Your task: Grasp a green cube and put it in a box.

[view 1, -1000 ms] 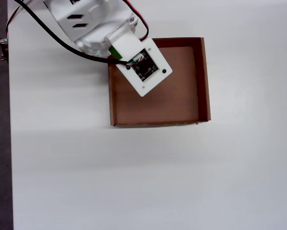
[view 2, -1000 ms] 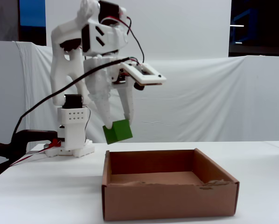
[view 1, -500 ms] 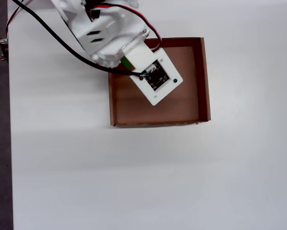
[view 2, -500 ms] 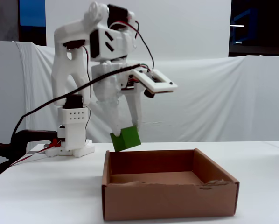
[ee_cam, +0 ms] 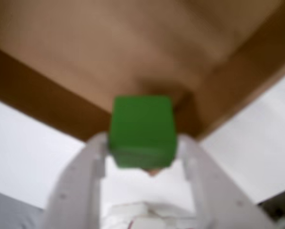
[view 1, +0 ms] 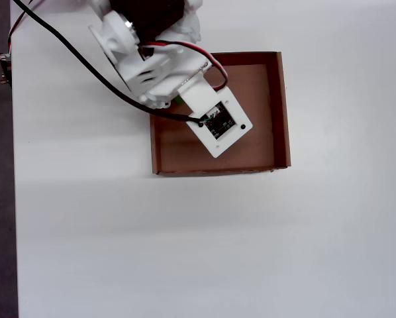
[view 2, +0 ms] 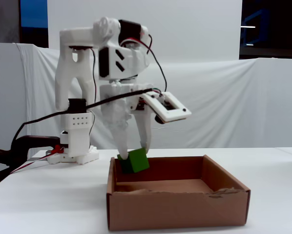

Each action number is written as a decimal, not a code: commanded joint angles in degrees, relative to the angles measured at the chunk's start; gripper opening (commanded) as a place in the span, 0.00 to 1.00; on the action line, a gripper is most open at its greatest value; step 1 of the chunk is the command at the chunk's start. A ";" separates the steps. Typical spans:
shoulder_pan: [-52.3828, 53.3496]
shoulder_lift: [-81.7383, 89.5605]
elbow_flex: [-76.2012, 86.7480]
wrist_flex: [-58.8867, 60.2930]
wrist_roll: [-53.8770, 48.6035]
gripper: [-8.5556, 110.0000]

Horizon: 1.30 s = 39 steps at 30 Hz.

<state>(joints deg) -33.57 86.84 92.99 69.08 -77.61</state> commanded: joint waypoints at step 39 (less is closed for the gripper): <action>-3.08 -7.47 -5.98 -1.41 2.46 0.19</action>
<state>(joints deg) -36.12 78.84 89.74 68.20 -75.41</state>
